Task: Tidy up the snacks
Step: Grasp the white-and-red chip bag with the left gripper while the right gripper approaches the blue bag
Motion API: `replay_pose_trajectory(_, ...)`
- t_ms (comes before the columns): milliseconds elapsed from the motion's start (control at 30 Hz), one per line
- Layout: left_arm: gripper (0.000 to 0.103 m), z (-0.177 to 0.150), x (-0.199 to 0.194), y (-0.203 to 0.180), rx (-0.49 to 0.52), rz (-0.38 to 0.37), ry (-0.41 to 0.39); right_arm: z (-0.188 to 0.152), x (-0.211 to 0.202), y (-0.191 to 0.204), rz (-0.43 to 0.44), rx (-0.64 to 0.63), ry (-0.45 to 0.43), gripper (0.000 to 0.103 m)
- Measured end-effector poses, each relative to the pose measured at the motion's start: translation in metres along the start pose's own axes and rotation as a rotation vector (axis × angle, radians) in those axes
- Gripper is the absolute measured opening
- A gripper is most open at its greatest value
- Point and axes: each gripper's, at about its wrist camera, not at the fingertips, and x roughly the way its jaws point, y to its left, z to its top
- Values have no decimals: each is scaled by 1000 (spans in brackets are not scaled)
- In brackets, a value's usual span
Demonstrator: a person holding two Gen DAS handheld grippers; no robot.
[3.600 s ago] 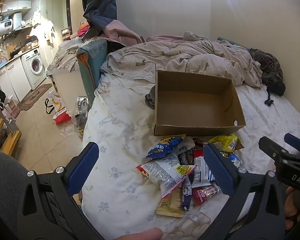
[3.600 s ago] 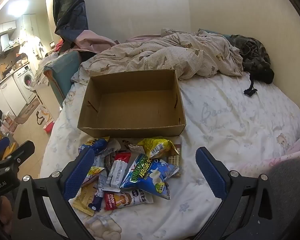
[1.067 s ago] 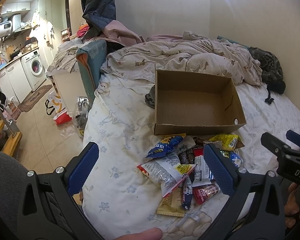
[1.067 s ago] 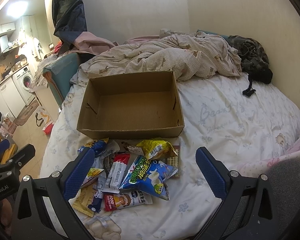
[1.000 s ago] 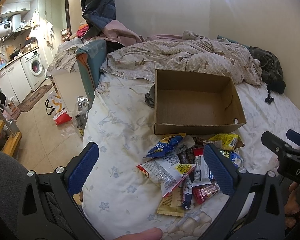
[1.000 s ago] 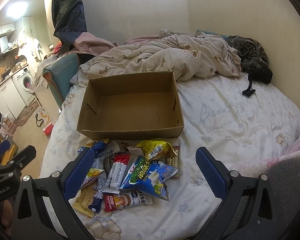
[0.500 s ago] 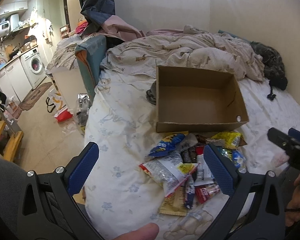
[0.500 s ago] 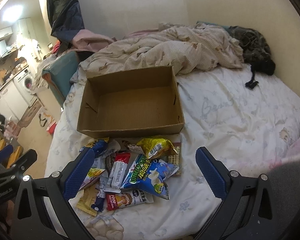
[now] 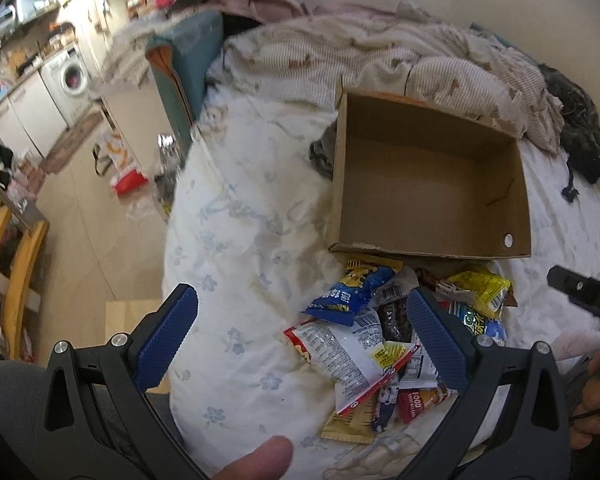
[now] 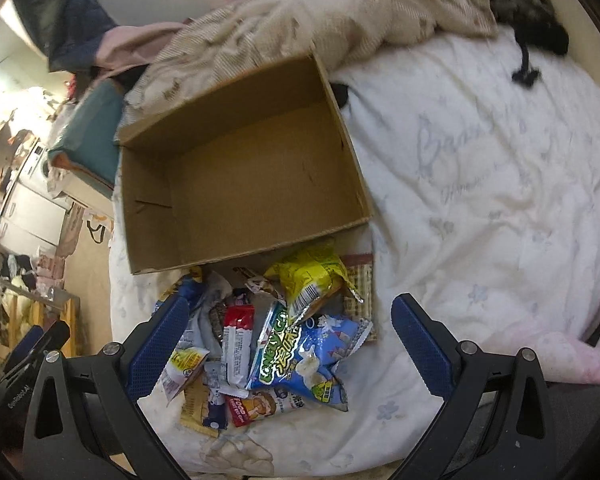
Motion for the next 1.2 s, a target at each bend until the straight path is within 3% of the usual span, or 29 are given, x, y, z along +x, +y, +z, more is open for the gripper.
replay_pose_trajectory(267,103,4,69,21,-177,-57,237,-10,33,-22,19,94,95,103)
replay_pose_trajectory(500,103,-30,128,13,-287,-127,454,-7,38,-24,-17,90,92,103)
replay_pose_trajectory(700,103,-54,151,-7,-270,-139,544,-4,44,-22,-27,81,99,103)
replay_pose_trajectory(833,102,-65,162,-19,-267,-145,562,-3,45,-21,-36,74,101,103)
replay_pose_trajectory(967,74,-74,164,-17,-288,-148,588,-4,46,-21,-46,71,101,103)
replay_pose_trajectory(1133,56,-85,139,-12,-255,-149,569,-6,44,-29,-30,102,112,103)
replay_pose_trajectory(1200,55,-88,125,-13,-220,-157,584,-7,43,-32,-19,117,114,103)
